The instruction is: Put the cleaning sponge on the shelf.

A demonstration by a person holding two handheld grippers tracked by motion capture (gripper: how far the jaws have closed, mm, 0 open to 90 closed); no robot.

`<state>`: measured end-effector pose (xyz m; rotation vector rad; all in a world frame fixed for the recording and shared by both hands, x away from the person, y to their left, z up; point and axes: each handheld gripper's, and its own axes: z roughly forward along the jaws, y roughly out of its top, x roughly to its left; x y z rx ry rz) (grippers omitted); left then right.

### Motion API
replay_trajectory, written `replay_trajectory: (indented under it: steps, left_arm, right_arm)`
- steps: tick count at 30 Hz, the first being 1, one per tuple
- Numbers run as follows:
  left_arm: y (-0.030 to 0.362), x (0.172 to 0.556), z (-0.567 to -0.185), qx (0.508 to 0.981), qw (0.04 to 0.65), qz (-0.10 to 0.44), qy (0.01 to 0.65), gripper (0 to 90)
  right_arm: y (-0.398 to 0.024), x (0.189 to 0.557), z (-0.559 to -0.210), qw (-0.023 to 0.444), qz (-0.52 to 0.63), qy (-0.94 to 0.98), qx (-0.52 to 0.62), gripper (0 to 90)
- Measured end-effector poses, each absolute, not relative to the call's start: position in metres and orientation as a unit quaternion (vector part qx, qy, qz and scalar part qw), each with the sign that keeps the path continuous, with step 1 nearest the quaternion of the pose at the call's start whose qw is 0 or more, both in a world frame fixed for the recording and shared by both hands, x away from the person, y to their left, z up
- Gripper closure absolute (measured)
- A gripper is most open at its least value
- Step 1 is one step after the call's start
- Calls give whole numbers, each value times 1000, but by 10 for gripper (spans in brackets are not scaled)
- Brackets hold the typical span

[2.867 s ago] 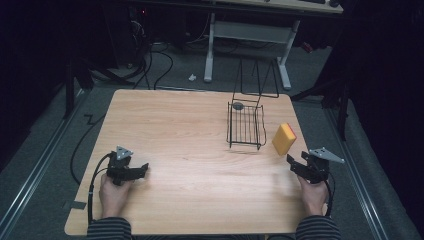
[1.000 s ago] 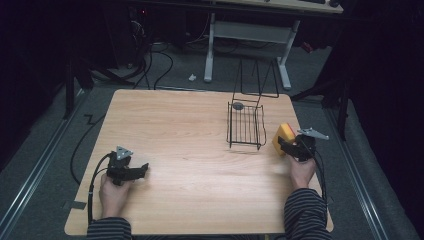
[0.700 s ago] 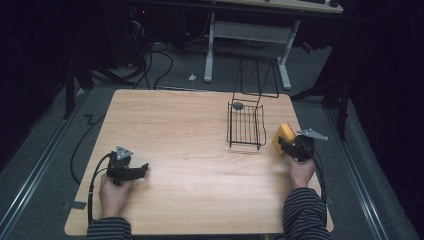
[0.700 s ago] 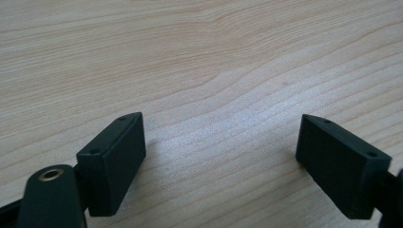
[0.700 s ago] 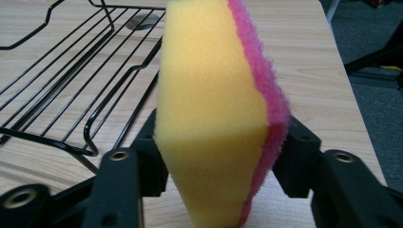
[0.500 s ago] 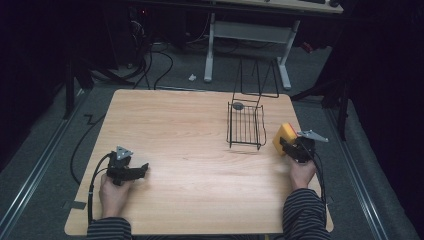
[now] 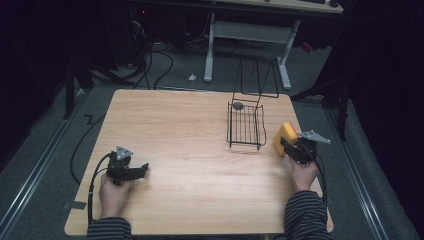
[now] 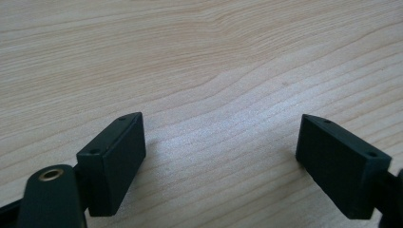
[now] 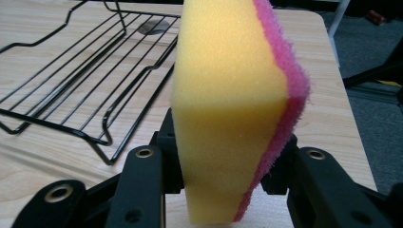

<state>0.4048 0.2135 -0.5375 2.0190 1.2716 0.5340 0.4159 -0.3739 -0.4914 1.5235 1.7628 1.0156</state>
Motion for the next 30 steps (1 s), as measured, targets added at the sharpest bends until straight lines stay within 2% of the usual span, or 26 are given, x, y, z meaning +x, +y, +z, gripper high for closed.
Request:
replay_trajectory:
  steps: [30]
  left_arm:
    - [213,405,-537,776,342,205,489,174]
  right_arm:
    - [-375,390,-461,284,423,668,543,609]
